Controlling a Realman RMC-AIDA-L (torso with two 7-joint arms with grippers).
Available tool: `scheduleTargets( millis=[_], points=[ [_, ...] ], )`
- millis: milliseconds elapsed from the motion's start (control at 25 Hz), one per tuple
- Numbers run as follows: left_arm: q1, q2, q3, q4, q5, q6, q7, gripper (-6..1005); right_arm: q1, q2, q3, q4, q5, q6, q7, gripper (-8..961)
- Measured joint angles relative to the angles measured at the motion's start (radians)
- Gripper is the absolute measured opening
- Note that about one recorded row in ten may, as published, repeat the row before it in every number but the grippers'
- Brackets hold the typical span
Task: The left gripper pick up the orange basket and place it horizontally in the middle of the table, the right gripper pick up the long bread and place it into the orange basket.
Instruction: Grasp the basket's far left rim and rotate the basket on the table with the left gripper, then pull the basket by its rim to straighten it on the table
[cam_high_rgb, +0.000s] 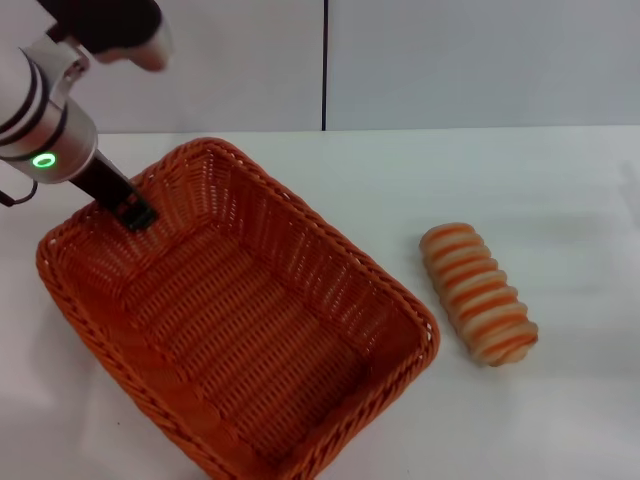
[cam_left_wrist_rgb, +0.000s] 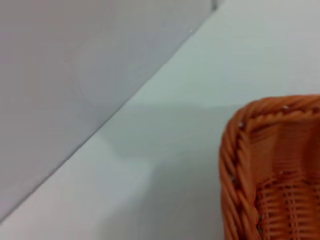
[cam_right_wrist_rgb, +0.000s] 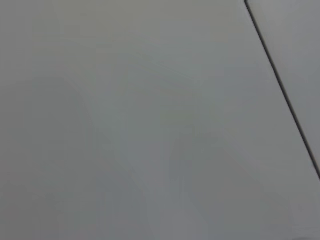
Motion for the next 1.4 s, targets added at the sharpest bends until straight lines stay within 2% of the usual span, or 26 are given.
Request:
scheduleTargets(
  millis=[120, 160, 200, 360, 720, 920, 960, 1000, 1160, 1400],
  points=[
    [0.000, 0.000, 0.000, 0.000, 0.000, 0.000, 0.000, 288, 0.015, -0.001, 0.002, -0.008, 0.002, 0.000, 0.001, 558],
    [-0.002, 0.003, -0.065, 0.000, -0.023, 0.010, -0.129, 282, 0.019, -0.001, 0.002, -0.013, 0.003, 0.000, 0.001, 558],
    [-0.005, 0.003, -0.111, -0.003, -0.053, 0.018, -0.168, 277, 0.019, -0.001, 0.002, -0.013, 0.003, 0.000, 0.001, 558],
    [-0.007, 0.006, -0.192, -0.002, -0.092, 0.028, -0.260, 256, 0.043, -0.004, 0.004, -0.046, 0.004, 0.001, 0.010, 558],
    [-0.016, -0.003, -0.242, -0.031, -0.065, 0.059, -0.309, 190, 0.077, -0.009, -0.003, -0.154, -0.002, 0.039, 0.089, 557],
    [-0.004, -0.004, -0.298, -0.062, -0.100, 0.070, -0.312, 172, 0.102, -0.036, -0.025, -0.160, -0.003, 0.055, 0.094, 557],
    [0.009, -0.005, -0.321, -0.063, -0.132, 0.065, -0.313, 171, 0.115, -0.050, -0.042, -0.152, -0.004, 0.065, 0.095, 557],
    [0.009, -0.005, -0.321, -0.063, -0.132, 0.065, -0.313, 171, 0.115, -0.050, -0.042, -0.152, -0.004, 0.065, 0.095, 557],
    [0.039, -0.005, -0.356, -0.068, -0.157, 0.049, -0.315, 170, 0.144, -0.082, -0.058, -0.121, -0.006, 0.077, 0.096, 557],
    [0.072, -0.005, -0.369, -0.066, -0.145, 0.034, -0.315, 167, 0.166, -0.104, -0.059, -0.102, -0.026, 0.079, 0.096, 557]
  ],
)
